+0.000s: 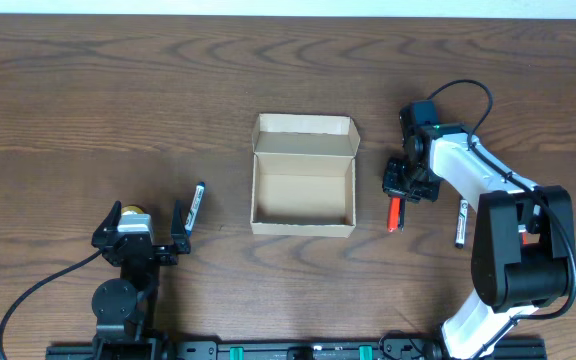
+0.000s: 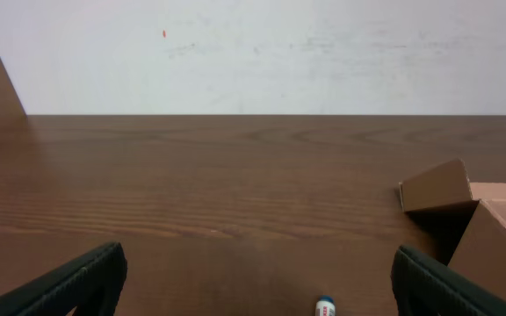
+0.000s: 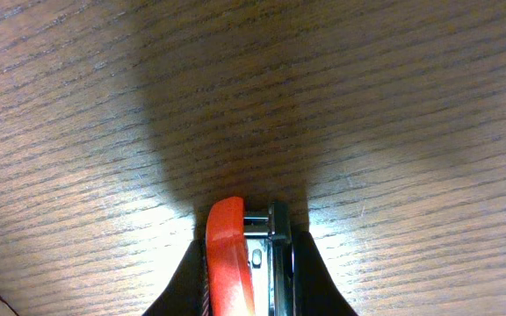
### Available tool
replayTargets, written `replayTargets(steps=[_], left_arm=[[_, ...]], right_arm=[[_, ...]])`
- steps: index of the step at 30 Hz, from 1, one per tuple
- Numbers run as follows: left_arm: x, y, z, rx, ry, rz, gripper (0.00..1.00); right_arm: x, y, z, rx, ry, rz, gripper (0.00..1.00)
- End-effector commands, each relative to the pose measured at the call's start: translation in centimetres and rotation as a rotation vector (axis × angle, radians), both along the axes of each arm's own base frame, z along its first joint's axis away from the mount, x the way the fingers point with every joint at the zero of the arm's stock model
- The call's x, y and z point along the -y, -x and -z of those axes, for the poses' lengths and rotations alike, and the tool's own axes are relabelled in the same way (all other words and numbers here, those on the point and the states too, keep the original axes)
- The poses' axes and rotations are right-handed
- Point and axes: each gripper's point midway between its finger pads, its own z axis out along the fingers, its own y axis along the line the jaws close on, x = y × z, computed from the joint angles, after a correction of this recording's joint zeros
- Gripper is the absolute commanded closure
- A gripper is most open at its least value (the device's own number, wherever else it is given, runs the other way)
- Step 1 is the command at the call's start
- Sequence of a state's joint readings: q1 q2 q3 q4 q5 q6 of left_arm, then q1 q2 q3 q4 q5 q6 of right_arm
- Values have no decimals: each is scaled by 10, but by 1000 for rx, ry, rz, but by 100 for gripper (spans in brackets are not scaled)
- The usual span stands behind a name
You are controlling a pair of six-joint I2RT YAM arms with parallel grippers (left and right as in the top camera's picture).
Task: Pack container
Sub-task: 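Carry the red stapler into the cardboard box and release it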
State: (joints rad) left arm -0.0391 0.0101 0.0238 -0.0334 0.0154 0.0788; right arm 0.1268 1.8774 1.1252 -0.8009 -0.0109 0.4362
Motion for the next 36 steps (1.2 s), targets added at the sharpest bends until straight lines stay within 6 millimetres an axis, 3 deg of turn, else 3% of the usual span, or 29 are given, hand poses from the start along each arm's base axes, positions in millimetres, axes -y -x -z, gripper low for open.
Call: replayTargets(steps=[1,6,20,27,32,36], left_arm=[[0,1,18,-55,3,1,5],[0,1,18,-55,3,1,5],[0,1,18,-56,3,1,5],[0,1,18,-55,3,1,5],[0,1,18,-55,3,1,5],[0,1,18,-56,3,1,5]], right_arm=[[-1,14,15,-58,3,-9,99],[-2,6,-7,12,-6,-13,99],[-11,-12,-95,294,-57,-73,99],[-63,-10,-149,489,-104,-332,99],[-127,6,-190,634,-179,-708,98],[-165,19,-212,704,-178,-939,99]])
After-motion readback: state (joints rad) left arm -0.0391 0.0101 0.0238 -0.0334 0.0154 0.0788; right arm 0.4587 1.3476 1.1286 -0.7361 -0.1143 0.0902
